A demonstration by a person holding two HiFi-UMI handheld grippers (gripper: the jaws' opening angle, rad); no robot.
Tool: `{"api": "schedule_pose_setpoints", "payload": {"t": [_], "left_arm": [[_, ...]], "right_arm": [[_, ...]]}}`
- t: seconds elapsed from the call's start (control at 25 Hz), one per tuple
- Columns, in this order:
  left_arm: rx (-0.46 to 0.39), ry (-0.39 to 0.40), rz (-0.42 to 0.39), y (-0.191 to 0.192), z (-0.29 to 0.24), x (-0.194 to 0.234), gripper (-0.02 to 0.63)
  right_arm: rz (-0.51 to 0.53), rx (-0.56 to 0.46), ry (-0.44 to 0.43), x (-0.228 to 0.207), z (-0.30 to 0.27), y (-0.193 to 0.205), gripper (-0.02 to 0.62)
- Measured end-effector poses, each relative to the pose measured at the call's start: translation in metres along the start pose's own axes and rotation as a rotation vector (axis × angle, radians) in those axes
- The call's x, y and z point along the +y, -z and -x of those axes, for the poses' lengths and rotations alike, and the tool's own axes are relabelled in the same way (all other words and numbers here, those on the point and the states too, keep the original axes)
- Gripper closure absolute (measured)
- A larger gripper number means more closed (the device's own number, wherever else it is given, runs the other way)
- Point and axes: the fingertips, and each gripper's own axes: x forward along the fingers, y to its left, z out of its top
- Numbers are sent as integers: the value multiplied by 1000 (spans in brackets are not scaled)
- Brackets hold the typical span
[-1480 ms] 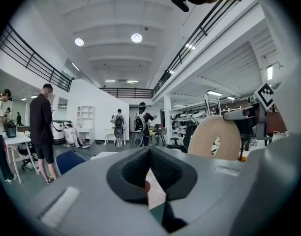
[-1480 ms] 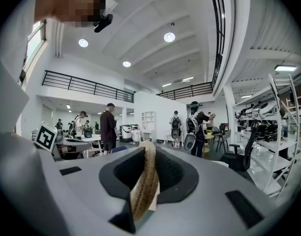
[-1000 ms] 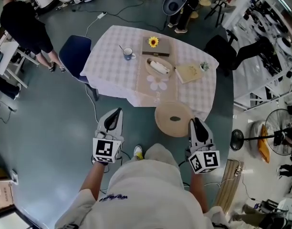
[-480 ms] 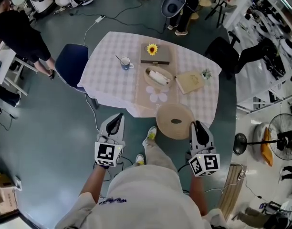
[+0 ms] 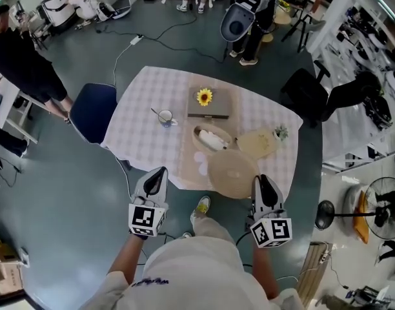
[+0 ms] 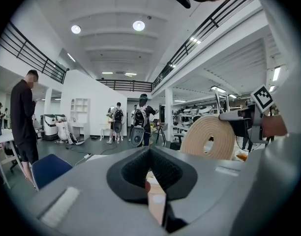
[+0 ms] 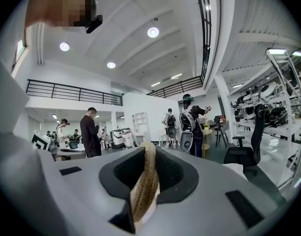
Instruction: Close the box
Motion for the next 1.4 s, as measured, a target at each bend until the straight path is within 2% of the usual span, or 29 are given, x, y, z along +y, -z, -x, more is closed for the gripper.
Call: {"api": "schedule_pose_setpoints", "payload": {"t": [0.36, 0.48, 0.56, 0.68, 0.88, 1.2, 1.4], "left_arm": [[44, 22, -28, -16, -95, 23, 606], [62, -38, -37, -15, -104, 34, 606], [79, -39, -39, -12, -116, 29, 606], [111, -11, -43, -9, -131, 27, 606], [96, 46, -67, -9, -167, 37, 606], [146, 227, -54, 33, -221, 43, 606], [175, 274, -22, 48, -248, 49, 606]], "right_arm": [[-82, -2, 43, -50, -74, -4, 526], [-115, 15, 10, -56, -98, 2, 526], [-137, 28, 5, -68, -105, 5, 526], [-170, 41, 40, -79, -104, 9, 526], [-226, 37, 124, -90, -119, 20, 526], [-295, 34, 262, -86, -143, 52, 526], [-337, 25, 298, -81, -162, 57, 527]]}}
